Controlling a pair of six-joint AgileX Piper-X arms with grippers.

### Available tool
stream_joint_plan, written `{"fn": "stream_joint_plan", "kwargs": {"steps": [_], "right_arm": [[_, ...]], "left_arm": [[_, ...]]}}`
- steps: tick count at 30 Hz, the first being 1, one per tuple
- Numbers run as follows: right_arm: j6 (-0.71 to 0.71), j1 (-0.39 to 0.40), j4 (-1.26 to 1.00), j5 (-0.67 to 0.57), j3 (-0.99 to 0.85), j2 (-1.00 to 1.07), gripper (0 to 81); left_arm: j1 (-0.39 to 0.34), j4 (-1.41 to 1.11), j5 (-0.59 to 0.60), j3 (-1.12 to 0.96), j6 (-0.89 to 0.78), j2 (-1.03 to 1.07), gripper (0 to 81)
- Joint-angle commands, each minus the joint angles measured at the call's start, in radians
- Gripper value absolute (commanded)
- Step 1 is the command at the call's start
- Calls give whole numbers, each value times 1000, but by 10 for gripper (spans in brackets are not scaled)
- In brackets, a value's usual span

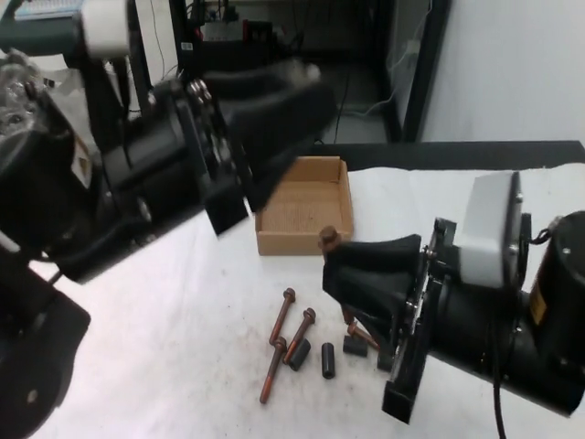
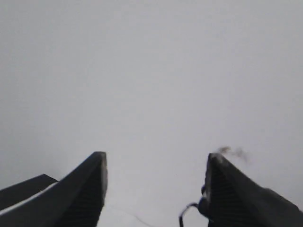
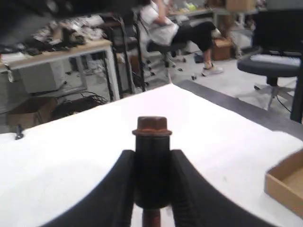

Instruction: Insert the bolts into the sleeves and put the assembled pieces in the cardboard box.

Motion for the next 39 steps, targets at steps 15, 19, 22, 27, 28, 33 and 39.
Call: {"fn": "stream_joint_plan", "kwargs": {"steps": [15,19,22,27,28,33,39], "right_arm": [[-1,-200,842,162,-760,500,8],[-1,-211,1000,162,-1009,707,8],[-1,-210,1084,162,-1193,847,8],[-1,-215,1195,164,-1418,1047,8],[-1,-215,1207,164,-1453,1080,8],[-1,-222,1244,172,-1559,1185,8],[-45,-227,1232,264,-1569,1212,1]], "left_arm": [[50,625,-201,-4,128,-3,3],[50,881,-346,-4,193,-3,3],[50,1063,-434,-4,233,-3,3],[50,1250,-503,-4,363,-3,3],[50,1269,-517,-4,384,-3,3],[50,1315,-547,-4,426,-3,3],[50,1316,-547,-4,426,-3,3]]}}
